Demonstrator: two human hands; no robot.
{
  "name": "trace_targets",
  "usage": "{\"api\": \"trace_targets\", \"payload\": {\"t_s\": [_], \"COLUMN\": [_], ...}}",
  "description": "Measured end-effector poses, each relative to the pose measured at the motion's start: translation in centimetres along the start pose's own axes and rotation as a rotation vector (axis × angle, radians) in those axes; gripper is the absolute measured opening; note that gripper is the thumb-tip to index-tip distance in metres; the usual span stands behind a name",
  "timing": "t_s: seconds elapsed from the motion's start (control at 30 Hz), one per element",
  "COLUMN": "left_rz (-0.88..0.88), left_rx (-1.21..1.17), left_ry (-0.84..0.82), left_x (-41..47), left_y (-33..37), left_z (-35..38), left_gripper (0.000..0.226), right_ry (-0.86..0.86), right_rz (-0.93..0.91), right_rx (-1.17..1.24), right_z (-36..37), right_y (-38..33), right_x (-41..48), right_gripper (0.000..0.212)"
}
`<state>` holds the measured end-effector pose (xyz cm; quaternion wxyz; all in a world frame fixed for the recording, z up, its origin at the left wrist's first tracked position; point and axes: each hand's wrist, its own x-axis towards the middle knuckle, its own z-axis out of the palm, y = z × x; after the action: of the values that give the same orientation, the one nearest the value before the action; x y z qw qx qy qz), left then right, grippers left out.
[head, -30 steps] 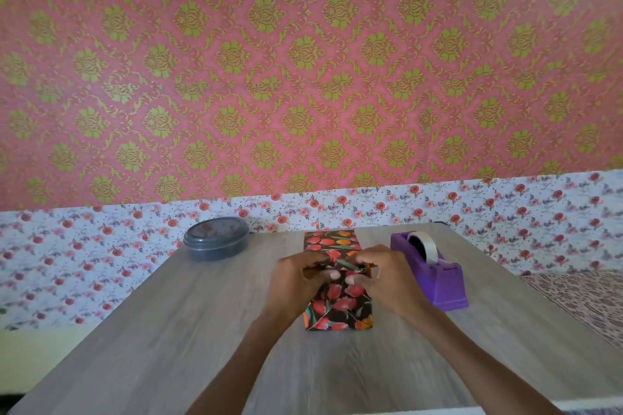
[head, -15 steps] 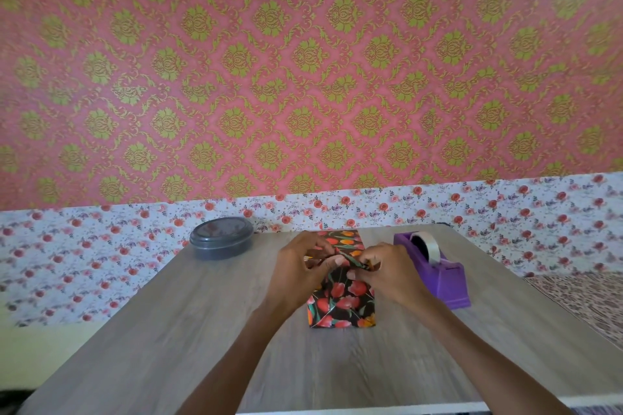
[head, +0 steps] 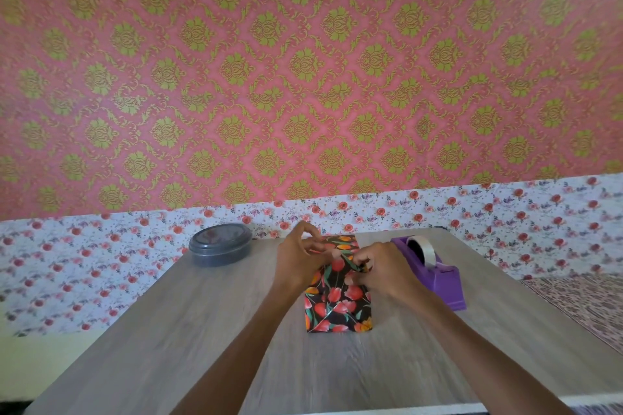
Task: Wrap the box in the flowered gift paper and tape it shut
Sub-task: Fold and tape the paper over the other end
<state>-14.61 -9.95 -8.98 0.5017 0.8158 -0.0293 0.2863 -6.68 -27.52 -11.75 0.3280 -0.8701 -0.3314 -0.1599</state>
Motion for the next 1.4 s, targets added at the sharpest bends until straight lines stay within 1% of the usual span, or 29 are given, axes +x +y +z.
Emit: {"api": "trace_targets", "payload": {"t_s": [0.03,0.1,0.2,0.3,0.4,0.43,0.53,0.57,0.63,0.73,0.8,0.87,0.97,1.03,1.17,1.27,1.33,1.4], "left_rz": [-0.005,0.023,0.041,0.026,0.044,0.046,0.042,0.052,0.074,0.105,0.145,0.203,0.375,0.48,0.611,0.815,0.921,0.979], "left_rx": [-0.006,0.023,0.008,-0.003,-0.016,0.022,0.252,0.352,0.466,0.408,0.373,0.39,0.543,0.617,0.654,0.716,0.78,0.869], "left_ry": [0.003,-0.003,-0.015,-0.016,-0.016,-0.048,-0.196,-0.213,-0.181,-0.092,-0.05,-0.02,0.027,0.058,0.087,0.1,0.087,0.058], "left_x": [0.1,0.4,0.7,0.8,0.5,0.4,-0.5,-0.9,-1.4,-1.4,-1.2,-1.4,-1.8,-2.0,-2.0,-2.2,-2.4,-2.4], "left_y": [-0.1,0.0,-0.2,-0.5,-0.6,-0.6,-1.3,-1.5,-1.9,-2.3,-2.8,-3.2,-4.1,-4.5,-5.5,-6.6,-7.5,-8.4], "left_z": [0.0,0.2,0.2,0.3,0.3,0.2,-0.6,-0.7,-0.7,-0.4,-0.1,0.2,0.7,0.6,0.5,0.6,0.6,0.1], "left_gripper": [0.037,0.04,0.034,0.023,0.016,0.022,0.057,0.059,0.048,0.024,0.013,0.019,0.026,0.026,0.019,0.004,0.02,0.034], "right_ry": [0.001,-0.001,-0.031,-0.073,-0.033,-0.012,0.026,0.033,0.045,0.075,0.122,0.222,0.296,0.322,0.343,0.334,0.352,0.382], "right_rz": [0.003,0.031,0.028,-0.026,-0.016,-0.009,0.02,0.019,0.017,-0.008,-0.089,-0.25,-0.437,-0.51,-0.651,-0.722,-0.756,-0.788], "right_rx": [0.012,0.041,0.084,0.094,0.087,0.075,0.042,0.037,0.021,-0.032,-0.092,-0.204,-0.314,-0.352,-0.466,-0.566,-0.603,-0.624], "right_z": [0.0,-0.1,-0.6,-1.0,-0.7,-0.5,-0.1,0.0,0.2,0.3,0.3,0.4,0.8,0.9,1.2,1.8,2.1,2.4], "right_y": [0.0,0.0,0.0,0.1,0.1,0.2,0.0,0.1,0.0,-0.1,-0.2,-0.3,0.0,0.0,0.6,1.7,2.3,2.7], "right_x": [0.0,0.0,-0.1,-0.2,0.0,0.1,0.1,0.1,0.1,-0.3,-0.9,-1.8,-3.0,-3.4,-3.6,-4.0,-4.1,-4.0], "right_gripper": [0.048,0.045,0.037,0.049,0.046,0.043,0.035,0.035,0.028,0.023,0.018,0.008,0.023,0.025,0.024,0.022,0.023,0.026]}}
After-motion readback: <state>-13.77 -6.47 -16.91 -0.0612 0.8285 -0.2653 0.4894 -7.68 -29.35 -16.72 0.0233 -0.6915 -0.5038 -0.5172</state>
